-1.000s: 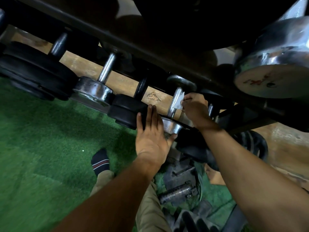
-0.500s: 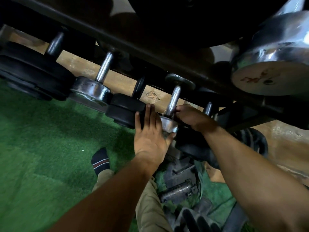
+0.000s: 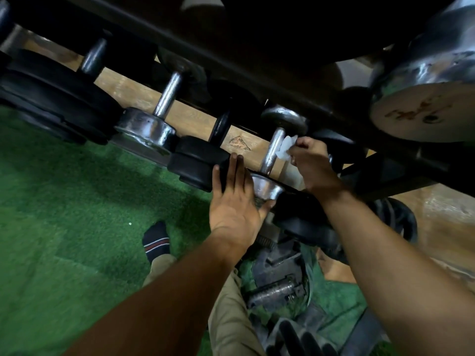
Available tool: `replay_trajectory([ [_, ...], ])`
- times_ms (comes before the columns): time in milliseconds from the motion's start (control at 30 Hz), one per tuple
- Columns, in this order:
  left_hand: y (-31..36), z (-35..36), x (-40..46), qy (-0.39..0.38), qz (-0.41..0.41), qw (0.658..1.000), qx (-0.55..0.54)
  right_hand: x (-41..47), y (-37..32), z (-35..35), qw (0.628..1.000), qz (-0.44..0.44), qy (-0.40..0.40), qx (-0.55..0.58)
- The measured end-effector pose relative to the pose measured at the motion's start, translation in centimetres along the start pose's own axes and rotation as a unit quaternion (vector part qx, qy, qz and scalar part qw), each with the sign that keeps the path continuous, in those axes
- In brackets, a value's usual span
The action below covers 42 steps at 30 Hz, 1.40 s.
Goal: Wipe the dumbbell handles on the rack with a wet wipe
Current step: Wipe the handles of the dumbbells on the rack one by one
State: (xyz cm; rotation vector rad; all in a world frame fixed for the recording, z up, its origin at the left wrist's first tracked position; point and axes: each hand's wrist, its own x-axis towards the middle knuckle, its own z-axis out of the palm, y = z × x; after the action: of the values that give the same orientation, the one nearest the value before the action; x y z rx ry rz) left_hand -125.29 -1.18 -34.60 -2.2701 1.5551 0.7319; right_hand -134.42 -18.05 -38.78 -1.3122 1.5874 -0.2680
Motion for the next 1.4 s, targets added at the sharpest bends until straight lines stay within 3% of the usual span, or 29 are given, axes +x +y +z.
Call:
replay_trajectory([
  [67, 0.0, 0.1, 0.0, 0.001, -0.001, 1.0, -0.002, -0.6, -1.1, -0.3, 0.976, -0.124, 0.031, -0.177],
  [100, 0.0, 0.1, 0.0, 0.003, -0.001, 1.0, -0.004, -0.8, -1.9, -0.4, 0.942, -0.21, 0.051, -0.258],
  [167, 0.0, 0.1, 0.0, 0.01, -0.002, 1.0, -0.007, -0.4, -2.9, 0.2, 0.818, -0.401, 0.098, -0.4],
  [200, -0.1, 0.1, 0.0, 0.012, -0.004, 1.0, -0.006, 0.0, -3.4, 0.6, 0.754, -0.455, 0.107, -0.46],
  [233, -0.1, 0.1, 0.0, 0.012, -0.004, 1.0, -0.002, 0.7, -3.6, 1.2, 0.71, -0.47, 0.095, -0.517],
  [333, 0.0, 0.2, 0.0, 0.006, -0.003, 1.0, 0.004, 0.9, -4.8, 2.6, 0.647, -0.394, -0.044, -0.651],
  [400, 0.1, 0.4, 0.1, 0.013, -0.006, 1.0, 0.004, 0.9, -5.5, 2.8, 0.606, -0.367, -0.076, -0.702],
  [600, 0.0, 0.6, 0.2, 0.013, -0.005, 1.0, 0.01, 1.5, -5.8, 3.9, 0.565, -0.306, -0.204, -0.739],
  [733, 0.0, 0.7, 0.2, 0.015, -0.003, 1.0, 0.005, 1.2, -6.1, 4.7, 0.578, -0.237, -0.302, -0.72],
  [1000, 0.1, 0.9, 0.1, 0.029, -0.009, 1.0, 0.007, 0.3, -6.1, 3.6, 0.679, -0.185, -0.404, -0.585],
  [1133, 0.1, 0.7, 0.0, 0.031, -0.003, 0.999, 0.009, 0.2, -4.6, 1.8, 0.779, -0.171, -0.417, -0.436],
  [1267, 0.1, 0.5, -0.1, 0.02, 0.002, 1.0, 0.021, 0.1, -3.9, 0.0, 0.812, -0.188, -0.392, -0.39],
  [1400, -0.2, 0.5, -0.1, 0.019, 0.016, 1.0, 0.018, -0.6, -3.4, -2.2, 0.82, -0.236, -0.332, -0.402],
])
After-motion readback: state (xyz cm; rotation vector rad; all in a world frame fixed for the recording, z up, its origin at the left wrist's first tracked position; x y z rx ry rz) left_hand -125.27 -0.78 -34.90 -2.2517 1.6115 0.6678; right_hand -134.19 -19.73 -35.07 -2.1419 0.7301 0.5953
